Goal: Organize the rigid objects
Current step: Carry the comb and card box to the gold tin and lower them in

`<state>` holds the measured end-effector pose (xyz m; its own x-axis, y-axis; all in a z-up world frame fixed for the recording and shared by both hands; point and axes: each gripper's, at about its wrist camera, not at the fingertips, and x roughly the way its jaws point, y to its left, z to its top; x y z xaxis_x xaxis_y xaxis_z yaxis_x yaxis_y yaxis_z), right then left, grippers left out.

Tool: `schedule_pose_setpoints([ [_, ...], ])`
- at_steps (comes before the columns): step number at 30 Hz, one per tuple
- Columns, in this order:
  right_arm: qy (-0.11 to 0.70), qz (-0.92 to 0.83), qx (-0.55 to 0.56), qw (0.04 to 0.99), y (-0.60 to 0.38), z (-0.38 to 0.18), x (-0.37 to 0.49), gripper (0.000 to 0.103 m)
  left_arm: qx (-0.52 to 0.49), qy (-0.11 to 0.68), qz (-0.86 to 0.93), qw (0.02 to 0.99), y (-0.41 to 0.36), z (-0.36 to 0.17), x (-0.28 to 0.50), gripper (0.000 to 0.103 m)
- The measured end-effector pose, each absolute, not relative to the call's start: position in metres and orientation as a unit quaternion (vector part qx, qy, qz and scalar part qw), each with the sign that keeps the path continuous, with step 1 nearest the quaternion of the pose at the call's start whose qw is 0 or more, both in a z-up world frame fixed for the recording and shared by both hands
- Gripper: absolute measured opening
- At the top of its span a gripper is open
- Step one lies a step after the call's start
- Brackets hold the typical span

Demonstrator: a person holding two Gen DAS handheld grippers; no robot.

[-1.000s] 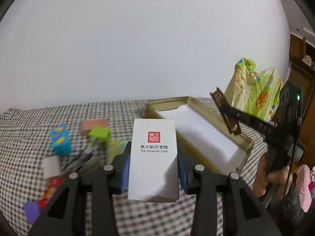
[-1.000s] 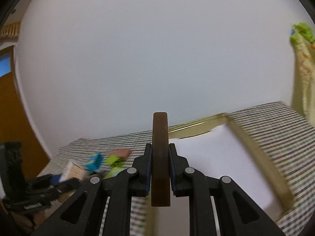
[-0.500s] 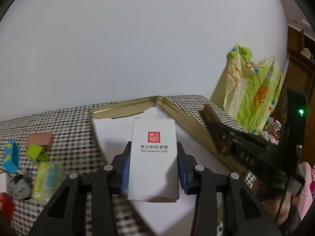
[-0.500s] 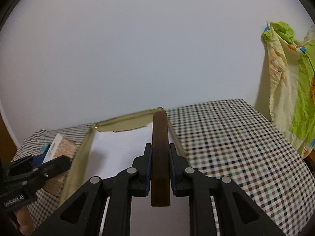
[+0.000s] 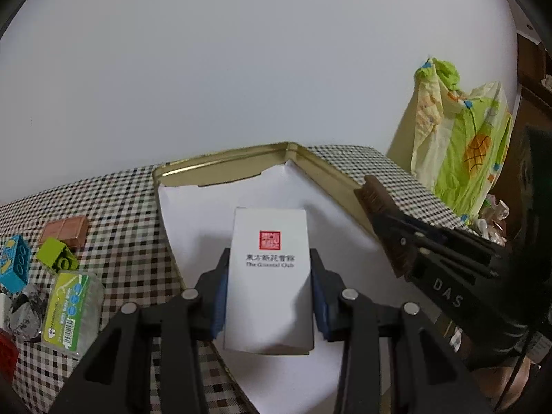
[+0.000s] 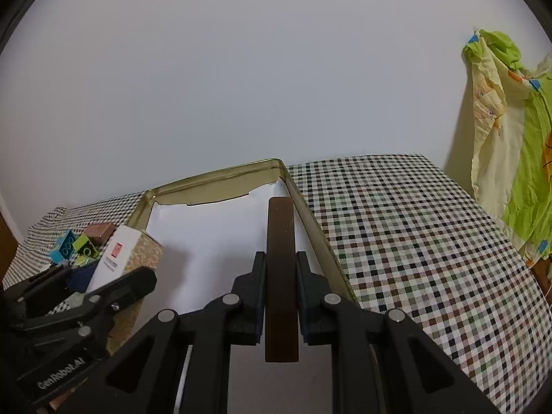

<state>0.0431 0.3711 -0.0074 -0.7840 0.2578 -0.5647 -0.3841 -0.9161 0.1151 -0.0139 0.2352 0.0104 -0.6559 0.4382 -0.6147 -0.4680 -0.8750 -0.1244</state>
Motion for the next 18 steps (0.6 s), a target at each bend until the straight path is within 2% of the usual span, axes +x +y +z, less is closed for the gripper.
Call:
schedule_pose_setpoints([
  [18, 0.116, 0.931, -0.300, 0.171, 0.3713, -0.0168, 0.0387, 0.018, -0.326, 0.060, 0.915, 0.230, 0.2400, 0.0022, -0.0143, 0.040],
])
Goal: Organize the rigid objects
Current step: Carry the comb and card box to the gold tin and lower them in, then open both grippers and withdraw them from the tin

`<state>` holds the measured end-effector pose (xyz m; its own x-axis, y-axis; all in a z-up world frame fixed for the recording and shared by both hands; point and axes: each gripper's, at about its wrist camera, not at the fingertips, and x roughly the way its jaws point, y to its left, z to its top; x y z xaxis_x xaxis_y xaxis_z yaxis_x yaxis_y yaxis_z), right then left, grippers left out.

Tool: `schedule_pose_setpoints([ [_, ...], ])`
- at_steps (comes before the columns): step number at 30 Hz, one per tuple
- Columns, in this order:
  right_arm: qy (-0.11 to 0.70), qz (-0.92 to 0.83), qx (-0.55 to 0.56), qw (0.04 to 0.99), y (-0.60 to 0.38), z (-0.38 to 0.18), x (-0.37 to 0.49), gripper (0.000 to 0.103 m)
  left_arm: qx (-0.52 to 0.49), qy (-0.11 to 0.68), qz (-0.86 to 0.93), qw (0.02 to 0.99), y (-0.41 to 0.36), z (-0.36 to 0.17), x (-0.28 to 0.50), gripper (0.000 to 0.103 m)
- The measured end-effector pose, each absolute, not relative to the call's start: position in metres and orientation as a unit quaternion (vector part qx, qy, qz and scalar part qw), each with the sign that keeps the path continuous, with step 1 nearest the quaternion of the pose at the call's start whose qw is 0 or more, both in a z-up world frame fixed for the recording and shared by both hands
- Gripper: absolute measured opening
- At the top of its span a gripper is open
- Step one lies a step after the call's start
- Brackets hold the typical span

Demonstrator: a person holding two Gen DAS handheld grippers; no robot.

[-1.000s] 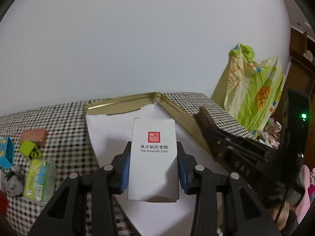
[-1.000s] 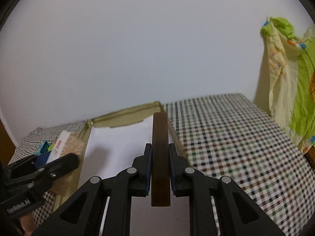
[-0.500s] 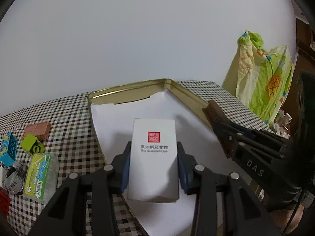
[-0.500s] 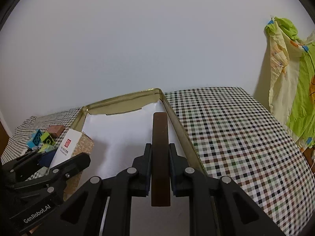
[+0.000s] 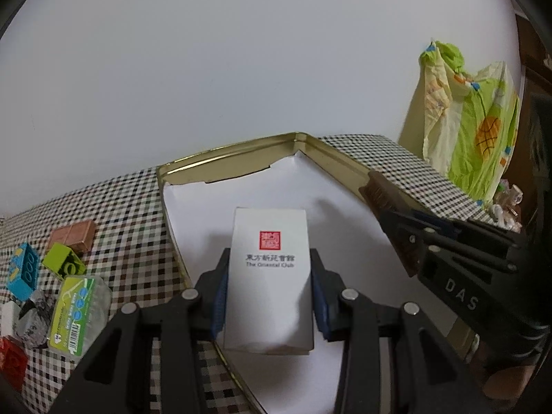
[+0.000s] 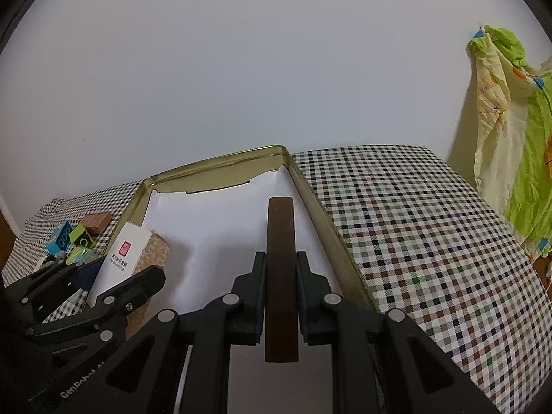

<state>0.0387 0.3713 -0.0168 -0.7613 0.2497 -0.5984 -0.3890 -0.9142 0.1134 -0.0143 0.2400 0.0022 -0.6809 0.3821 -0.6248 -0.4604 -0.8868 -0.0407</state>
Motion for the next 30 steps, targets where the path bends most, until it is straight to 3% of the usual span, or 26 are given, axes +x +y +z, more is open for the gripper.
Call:
schedule_pose_setpoints([
  [5, 0.131, 0.931, -0.287, 0.182, 0.375, -0.016, 0.043, 0.023, -0.325, 0.060, 0.914, 0.233, 0.240, 0.003, -0.014, 0.041],
  [6, 0.141, 0.935, -0.269, 0.185, 0.377, -0.012, 0.048, 0.026, -0.320, 0.059, 0.917, 0.231, 0.239, 0.004, -0.013, 0.047],
  [7, 0.146, 0.938, -0.255, 0.185, 0.378, -0.010, 0.052, 0.036, -0.317, 0.059, 0.918, 0.229, 0.238, 0.005, -0.012, 0.066],
  [8, 0.153, 0.942, -0.235, 0.187, 0.380, -0.005, 0.058, 0.054, -0.313, 0.059, 0.920, 0.229, 0.237, 0.008, -0.011, 0.075],
  [9, 0.157, 0.945, -0.208, 0.197, 0.381, 0.000, 0.067, 0.065, -0.308, 0.056, 0.922, 0.229, 0.234, 0.012, -0.009, 0.091],
  [10, 0.159, 0.947, -0.183, 0.211, 0.382, 0.005, 0.075, 0.081, -0.299, 0.050, 0.925, 0.227, 0.230, 0.016, -0.007, 0.101],
  [11, 0.159, 0.948, -0.156, 0.227, 0.383, 0.010, 0.084, 0.083, -0.281, 0.040, 0.933, 0.221, 0.222, 0.024, -0.004, 0.103],
  [15, 0.175, 0.935, -0.097, 0.292, 0.393, 0.019, 0.109, 0.084, -0.235, 0.032, 0.954, 0.183, 0.196, 0.040, 0.003, 0.102],
  [22, 0.218, 0.914, -0.094, 0.328, 0.412, 0.016, 0.120, 0.084, -0.220, 0.050, 0.969, 0.105, 0.154, 0.035, -0.006, 0.102],
  [30, 0.182, 0.908, -0.078, 0.368, 0.403, 0.023, 0.124, 0.084, -0.229, 0.057, 0.969, 0.072, 0.135, 0.021, -0.009, 0.102],
])
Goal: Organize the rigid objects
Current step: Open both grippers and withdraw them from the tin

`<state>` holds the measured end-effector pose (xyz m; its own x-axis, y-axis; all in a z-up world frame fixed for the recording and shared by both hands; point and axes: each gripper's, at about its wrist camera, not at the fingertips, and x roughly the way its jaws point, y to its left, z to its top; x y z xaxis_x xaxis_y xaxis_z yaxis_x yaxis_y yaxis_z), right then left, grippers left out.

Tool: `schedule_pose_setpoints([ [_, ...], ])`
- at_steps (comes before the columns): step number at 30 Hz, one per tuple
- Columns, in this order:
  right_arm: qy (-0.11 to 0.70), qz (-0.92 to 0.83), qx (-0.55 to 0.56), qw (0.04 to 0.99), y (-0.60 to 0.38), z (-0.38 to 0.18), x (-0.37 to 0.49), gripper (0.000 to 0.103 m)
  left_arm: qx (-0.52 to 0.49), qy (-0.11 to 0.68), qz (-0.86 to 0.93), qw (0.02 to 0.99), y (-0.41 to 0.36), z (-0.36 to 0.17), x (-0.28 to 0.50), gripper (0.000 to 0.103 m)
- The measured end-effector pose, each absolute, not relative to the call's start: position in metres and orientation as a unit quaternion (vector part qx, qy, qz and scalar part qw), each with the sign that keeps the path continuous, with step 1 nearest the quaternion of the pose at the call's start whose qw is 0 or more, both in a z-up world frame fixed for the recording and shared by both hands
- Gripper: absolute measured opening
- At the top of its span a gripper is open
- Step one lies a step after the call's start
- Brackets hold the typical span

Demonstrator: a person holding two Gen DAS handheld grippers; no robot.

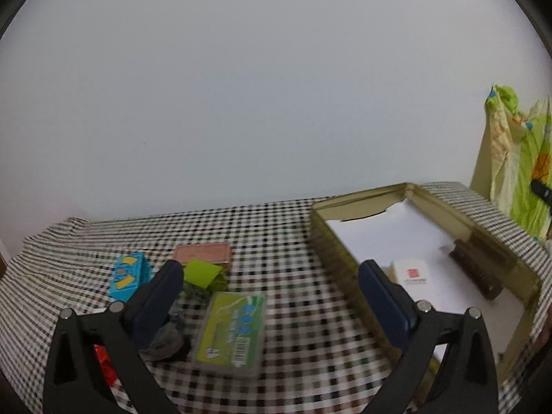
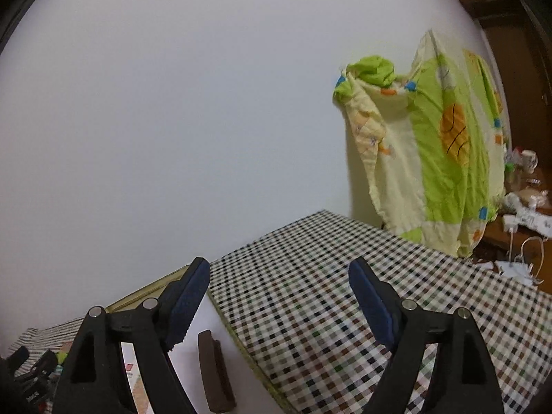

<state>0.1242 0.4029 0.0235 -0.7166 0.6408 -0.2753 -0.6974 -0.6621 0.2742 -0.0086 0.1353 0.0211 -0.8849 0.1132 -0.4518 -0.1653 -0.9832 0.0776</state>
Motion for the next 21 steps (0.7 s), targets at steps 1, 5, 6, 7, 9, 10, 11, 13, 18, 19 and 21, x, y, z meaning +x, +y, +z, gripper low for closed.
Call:
schedule_pose_setpoints([
  [1, 0.174, 0.909, -0.074, 0.372, 0.400, 0.024, 0.125, 0.084, -0.226, 0.063, 0.970, 0.067, 0.134, 0.020, -0.008, 0.102],
  [5, 0.142, 0.911, -0.058, 0.382, 0.388, 0.028, 0.125, 0.084, -0.228, 0.068, 0.969, 0.061, 0.130, 0.018, -0.006, 0.102],
  [6, 0.136, 0.910, -0.056, 0.388, 0.385, 0.028, 0.124, 0.084, -0.229, 0.067, 0.969, 0.063, 0.129, 0.018, -0.006, 0.102],
  [7, 0.132, 0.910, -0.056, 0.390, 0.383, 0.027, 0.122, 0.084, -0.229, 0.066, 0.969, 0.063, 0.128, 0.019, -0.005, 0.102],
  [9, 0.125, 0.909, -0.056, 0.394, 0.378, 0.026, 0.119, 0.084, -0.224, 0.061, 0.971, 0.062, 0.126, 0.020, -0.003, 0.102],
  [10, 0.122, 0.908, -0.055, 0.398, 0.375, 0.026, 0.118, 0.084, -0.222, 0.059, 0.971, 0.062, 0.124, 0.021, -0.002, 0.102],
  [11, 0.120, 0.907, -0.055, 0.399, 0.372, 0.026, 0.116, 0.084, -0.220, 0.059, 0.972, 0.062, 0.123, 0.022, -0.001, 0.102],
  [13, 0.116, 0.909, -0.055, 0.396, 0.367, 0.025, 0.112, 0.084, -0.220, 0.059, 0.972, 0.063, 0.121, 0.022, 0.000, 0.102],
  [18, 0.090, 0.913, -0.061, 0.394, 0.351, 0.022, 0.104, 0.084, -0.222, 0.061, 0.971, 0.066, 0.115, 0.023, 0.004, 0.102],
  [19, 0.088, 0.913, -0.061, 0.393, 0.349, 0.022, 0.105, 0.084, -0.222, 0.061, 0.971, 0.065, 0.113, 0.023, 0.004, 0.102],
  [21, 0.094, 0.913, -0.060, 0.393, 0.346, 0.021, 0.107, 0.084, -0.223, 0.059, 0.971, 0.064, 0.109, 0.023, 0.004, 0.102],
])
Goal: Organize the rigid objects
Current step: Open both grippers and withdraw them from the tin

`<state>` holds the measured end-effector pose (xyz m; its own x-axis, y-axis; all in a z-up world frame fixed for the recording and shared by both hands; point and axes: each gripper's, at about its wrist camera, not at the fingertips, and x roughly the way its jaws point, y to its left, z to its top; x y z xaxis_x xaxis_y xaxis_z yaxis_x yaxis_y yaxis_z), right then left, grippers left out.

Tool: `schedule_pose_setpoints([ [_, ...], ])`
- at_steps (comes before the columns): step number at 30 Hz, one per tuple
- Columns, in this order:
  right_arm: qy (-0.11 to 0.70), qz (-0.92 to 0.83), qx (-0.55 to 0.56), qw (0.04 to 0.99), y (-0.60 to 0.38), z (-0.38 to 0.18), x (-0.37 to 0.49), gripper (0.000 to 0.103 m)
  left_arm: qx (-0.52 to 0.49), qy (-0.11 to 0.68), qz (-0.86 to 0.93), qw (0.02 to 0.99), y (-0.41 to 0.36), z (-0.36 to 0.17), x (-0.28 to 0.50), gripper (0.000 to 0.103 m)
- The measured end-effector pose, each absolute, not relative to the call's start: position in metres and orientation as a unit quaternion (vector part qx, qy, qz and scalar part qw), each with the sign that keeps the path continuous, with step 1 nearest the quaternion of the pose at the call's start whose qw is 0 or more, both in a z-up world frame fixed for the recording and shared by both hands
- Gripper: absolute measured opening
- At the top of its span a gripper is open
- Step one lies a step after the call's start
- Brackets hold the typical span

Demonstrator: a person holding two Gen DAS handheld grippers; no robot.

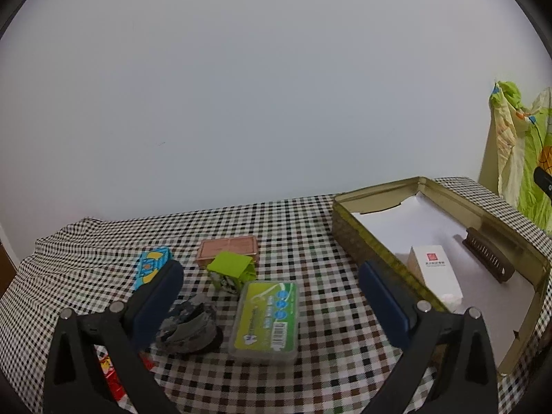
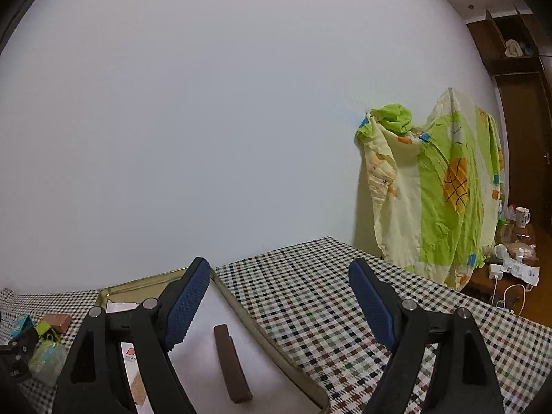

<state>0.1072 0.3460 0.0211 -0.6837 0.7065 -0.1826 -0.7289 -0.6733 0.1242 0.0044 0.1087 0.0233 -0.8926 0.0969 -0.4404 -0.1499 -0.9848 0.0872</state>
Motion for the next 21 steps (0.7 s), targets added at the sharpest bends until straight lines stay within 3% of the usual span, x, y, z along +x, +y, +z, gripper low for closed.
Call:
schedule_pose_setpoints([
  [10, 0.088, 0.913, -0.049, 0.396, 0.316, 0.021, 0.111, 0.084, -0.224, 0.051, 0.971, 0.062, 0.088, 0.023, 0.006, 0.102],
  [21, 0.088, 0.942, -0.060, 0.318, 0.248, 0.019, 0.084, 0.085, -0.231, 0.043, 0.970, 0.064, 0.062, 0.021, 0.008, 0.102],
])
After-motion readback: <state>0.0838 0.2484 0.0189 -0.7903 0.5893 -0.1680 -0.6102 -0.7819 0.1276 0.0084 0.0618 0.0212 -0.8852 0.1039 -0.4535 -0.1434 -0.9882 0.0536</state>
